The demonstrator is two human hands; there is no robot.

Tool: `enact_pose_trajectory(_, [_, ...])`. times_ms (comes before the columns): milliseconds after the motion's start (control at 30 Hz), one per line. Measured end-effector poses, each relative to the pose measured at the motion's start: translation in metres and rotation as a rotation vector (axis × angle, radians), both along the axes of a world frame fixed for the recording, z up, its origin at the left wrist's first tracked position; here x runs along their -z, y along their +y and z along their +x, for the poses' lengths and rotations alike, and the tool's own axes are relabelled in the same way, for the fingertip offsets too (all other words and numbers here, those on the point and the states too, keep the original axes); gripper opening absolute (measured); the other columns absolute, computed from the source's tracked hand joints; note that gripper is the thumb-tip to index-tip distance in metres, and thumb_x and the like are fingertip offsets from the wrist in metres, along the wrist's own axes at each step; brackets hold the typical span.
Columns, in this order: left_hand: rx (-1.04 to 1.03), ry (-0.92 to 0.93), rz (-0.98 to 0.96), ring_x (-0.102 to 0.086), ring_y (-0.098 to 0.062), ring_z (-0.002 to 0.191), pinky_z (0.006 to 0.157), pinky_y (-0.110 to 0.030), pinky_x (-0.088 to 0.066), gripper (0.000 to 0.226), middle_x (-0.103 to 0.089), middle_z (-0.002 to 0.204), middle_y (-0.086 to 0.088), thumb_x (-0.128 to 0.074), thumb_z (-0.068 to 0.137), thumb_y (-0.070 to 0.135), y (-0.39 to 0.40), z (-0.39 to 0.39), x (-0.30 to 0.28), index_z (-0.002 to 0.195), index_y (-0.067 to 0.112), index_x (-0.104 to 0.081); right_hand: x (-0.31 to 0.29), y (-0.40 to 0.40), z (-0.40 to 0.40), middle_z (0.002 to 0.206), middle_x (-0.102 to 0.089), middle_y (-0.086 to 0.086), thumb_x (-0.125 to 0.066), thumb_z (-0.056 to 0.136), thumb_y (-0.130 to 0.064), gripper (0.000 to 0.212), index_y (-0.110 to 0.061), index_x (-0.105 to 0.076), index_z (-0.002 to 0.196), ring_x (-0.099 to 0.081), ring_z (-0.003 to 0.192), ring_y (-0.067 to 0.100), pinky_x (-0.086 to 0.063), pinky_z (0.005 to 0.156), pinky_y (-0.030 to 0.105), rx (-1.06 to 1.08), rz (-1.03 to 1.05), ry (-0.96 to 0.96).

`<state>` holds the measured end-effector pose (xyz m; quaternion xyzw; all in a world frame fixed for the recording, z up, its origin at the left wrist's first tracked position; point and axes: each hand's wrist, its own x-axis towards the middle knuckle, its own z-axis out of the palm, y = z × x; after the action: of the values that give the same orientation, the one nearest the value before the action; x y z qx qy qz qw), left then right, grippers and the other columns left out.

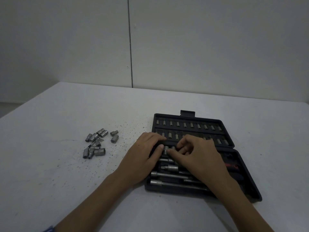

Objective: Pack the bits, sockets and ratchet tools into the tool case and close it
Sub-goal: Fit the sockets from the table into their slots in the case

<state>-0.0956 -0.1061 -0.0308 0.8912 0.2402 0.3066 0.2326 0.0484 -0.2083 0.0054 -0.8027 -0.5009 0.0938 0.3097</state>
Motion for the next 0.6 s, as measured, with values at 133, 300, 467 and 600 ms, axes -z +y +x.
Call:
enact_pose_trajectory(133, [-0.002, 0.0, -0.009, -0.045, 0.003, 0.108, 0.092, -0.004, -0.03, 0.04, -0.055, 0.112, 0.013, -0.033, 0.091, 0.042, 0.0001, 0.0001, 0.0003, 0.117, 0.022, -0.057, -0.0008, -0.0005, -0.0044, 0.067, -0.064, -0.017, -0.068, 0.072, -0.058, 0.026, -0.034, -0.059, 0.077, -0.058, 0.067, -0.004, -0.037, 0.062, 0.012, 0.03, 0.022, -0.051])
enact_pose_trajectory(300, [0.008, 0.004, 0.009, -0.045, 0.001, 0.106, 0.09, -0.006, -0.032, 0.04, -0.056, 0.109, 0.013, -0.032, 0.091, 0.041, 0.0004, -0.0001, 0.0003, 0.112, 0.02, -0.059, -0.0026, 0.0001, -0.0032, 0.063, -0.065, -0.018, -0.069, 0.073, -0.046, 0.015, -0.033, -0.063, 0.074, -0.06, 0.063, -0.004, -0.053, 0.067, 0.025, 0.026, 0.049, 0.009])
enact_pose_trajectory(467, [0.005, 0.008, 0.01, -0.044, 0.002, 0.107, 0.09, -0.006, -0.032, 0.04, -0.055, 0.11, 0.015, -0.032, 0.091, 0.042, 0.0004, -0.0001, 0.0004, 0.112, 0.021, -0.058, -0.0044, -0.0001, 0.0008, 0.061, -0.064, -0.017, -0.07, 0.073, -0.042, 0.012, -0.032, -0.065, 0.07, -0.061, 0.061, -0.003, -0.056, 0.065, 0.029, 0.037, 0.072, 0.046])
enact_pose_trajectory(600, [0.004, -0.002, 0.01, -0.044, 0.002, 0.108, 0.092, -0.009, -0.034, 0.04, -0.054, 0.11, 0.015, -0.033, 0.091, 0.042, 0.0005, 0.0002, 0.0009, 0.112, 0.021, -0.059, -0.0027, -0.0002, -0.0067, 0.069, -0.063, -0.017, -0.066, 0.072, -0.063, 0.032, -0.032, -0.062, 0.08, -0.059, 0.068, -0.003, -0.052, 0.065, 0.023, 0.024, -0.02, -0.038])
